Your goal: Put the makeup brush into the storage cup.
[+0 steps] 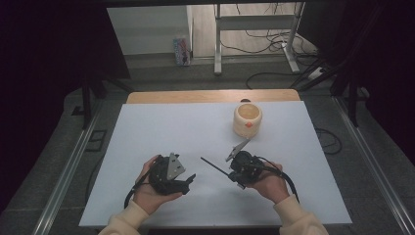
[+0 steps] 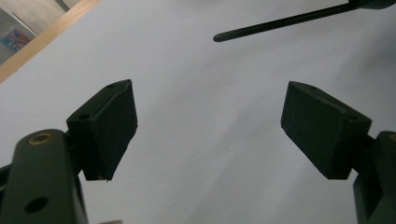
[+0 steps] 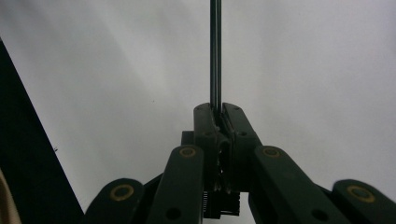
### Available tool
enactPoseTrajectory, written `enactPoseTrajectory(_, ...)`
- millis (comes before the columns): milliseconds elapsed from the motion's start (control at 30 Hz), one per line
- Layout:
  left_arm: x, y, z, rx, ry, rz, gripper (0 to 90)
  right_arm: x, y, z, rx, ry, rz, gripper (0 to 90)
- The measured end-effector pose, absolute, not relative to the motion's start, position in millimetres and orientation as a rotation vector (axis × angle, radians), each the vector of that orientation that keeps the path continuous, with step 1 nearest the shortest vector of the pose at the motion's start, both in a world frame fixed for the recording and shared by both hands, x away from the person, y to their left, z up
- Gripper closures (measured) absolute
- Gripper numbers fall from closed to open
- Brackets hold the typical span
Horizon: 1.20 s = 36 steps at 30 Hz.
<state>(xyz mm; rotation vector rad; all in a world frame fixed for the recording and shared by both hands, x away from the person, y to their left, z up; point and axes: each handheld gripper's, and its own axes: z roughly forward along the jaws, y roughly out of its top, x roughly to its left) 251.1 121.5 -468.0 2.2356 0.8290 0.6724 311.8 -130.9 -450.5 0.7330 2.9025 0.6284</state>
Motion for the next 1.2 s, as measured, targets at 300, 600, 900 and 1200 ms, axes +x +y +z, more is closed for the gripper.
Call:
enactPoseTrajectory(300,251.3,123.4,-469.1,2.253,0.828,0.656,19.5,310.0,-128.2,-450.4,0.695,2.91,0.639,85.9)
enactPoseTrajectory(600,248.4,122.8,-468.4,2.266,0.802,0.626,19.5,308.1,-124.5,-451.5,0.647,2.921,0.645,85.9)
enactPoseTrajectory(900,243.4,115.8,-466.4,2.294,0.722,0.623,20.3,304.6,-118.0,-450.5,0.601,2.974,0.704,85.9)
enactPoseTrajectory(1200,240.4,110.9,-466.6,2.339,0.635,0.559,22.4,299.4,-111.1,-453.8,0.479,3.009,0.675,85.9)
